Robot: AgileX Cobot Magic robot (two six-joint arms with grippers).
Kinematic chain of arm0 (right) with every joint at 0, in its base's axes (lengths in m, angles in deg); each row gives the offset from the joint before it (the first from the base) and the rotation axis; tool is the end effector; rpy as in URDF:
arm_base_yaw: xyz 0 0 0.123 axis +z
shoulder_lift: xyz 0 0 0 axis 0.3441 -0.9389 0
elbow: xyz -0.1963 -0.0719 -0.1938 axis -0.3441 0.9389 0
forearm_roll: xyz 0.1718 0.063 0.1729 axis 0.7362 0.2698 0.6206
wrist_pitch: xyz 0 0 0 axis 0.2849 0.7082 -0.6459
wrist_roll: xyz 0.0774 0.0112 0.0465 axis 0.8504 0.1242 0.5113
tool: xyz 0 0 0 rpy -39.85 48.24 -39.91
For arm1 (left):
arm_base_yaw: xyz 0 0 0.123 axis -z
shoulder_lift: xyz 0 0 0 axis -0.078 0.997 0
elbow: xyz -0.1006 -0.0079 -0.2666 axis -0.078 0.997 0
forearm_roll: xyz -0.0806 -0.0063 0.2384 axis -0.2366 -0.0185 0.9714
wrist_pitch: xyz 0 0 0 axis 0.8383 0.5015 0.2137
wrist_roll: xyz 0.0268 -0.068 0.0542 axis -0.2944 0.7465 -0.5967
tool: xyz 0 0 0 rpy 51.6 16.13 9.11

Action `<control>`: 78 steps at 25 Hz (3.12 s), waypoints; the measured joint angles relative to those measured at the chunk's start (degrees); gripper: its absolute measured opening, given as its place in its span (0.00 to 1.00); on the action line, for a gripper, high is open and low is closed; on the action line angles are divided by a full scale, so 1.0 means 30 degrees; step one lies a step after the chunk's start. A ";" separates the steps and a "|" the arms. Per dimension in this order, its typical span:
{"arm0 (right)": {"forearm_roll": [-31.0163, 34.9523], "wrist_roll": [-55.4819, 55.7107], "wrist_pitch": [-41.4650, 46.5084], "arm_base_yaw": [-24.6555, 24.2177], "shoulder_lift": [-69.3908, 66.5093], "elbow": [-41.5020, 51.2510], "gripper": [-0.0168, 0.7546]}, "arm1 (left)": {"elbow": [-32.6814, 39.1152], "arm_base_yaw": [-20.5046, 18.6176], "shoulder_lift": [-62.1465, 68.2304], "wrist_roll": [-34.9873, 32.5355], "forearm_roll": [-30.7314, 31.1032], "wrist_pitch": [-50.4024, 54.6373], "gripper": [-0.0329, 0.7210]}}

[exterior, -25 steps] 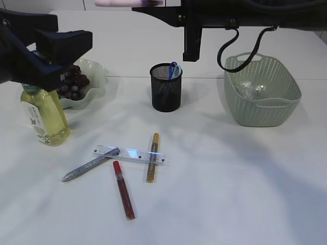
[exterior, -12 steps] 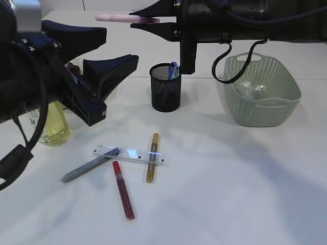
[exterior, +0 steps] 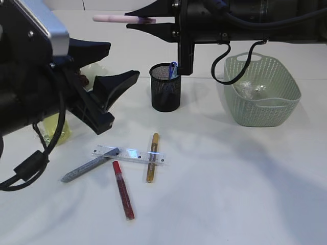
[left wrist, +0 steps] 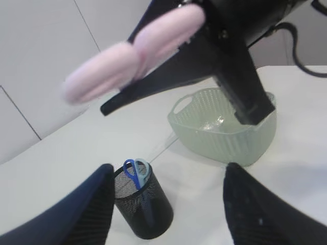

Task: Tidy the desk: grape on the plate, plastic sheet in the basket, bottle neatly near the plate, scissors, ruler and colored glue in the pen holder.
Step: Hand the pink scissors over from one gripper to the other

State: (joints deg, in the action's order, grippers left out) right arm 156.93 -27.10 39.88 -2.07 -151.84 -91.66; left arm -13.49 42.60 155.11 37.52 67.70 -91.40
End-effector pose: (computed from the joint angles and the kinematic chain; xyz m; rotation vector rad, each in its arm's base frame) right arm 0.3497 0.1883 0.3123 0.7174 2.1517 2.0874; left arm 0.2194 -0.1761 0.2627 0.8263 1.4447 -0.2715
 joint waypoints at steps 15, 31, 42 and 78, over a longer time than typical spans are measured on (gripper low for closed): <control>-0.0042 0.0000 0.0205 -0.0045 0.0000 0.0000 0.16 | 0.0000 0.0000 0.0160 -0.3910 -0.3497 -0.1799 0.69; -0.0042 0.0016 -0.0440 -0.0138 -0.0032 0.0000 0.17 | 0.0000 0.0000 -0.0861 -0.4127 -0.2479 -0.2326 0.69; -0.0007 0.0016 -0.0985 -0.0138 -0.0182 0.0000 0.17 | 0.0000 0.0000 -0.0861 -0.4318 -0.0797 -0.2326 0.69; -0.0123 -0.2037 -0.0904 -0.0138 -0.0225 0.0000 0.12 | -0.0076 0.0000 -0.0653 -0.4415 0.0507 -0.2090 0.62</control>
State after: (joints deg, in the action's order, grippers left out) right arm 156.57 -33.21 37.17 -2.49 -152.51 -91.66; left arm -13.72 42.60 153.15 24.28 69.22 -97.67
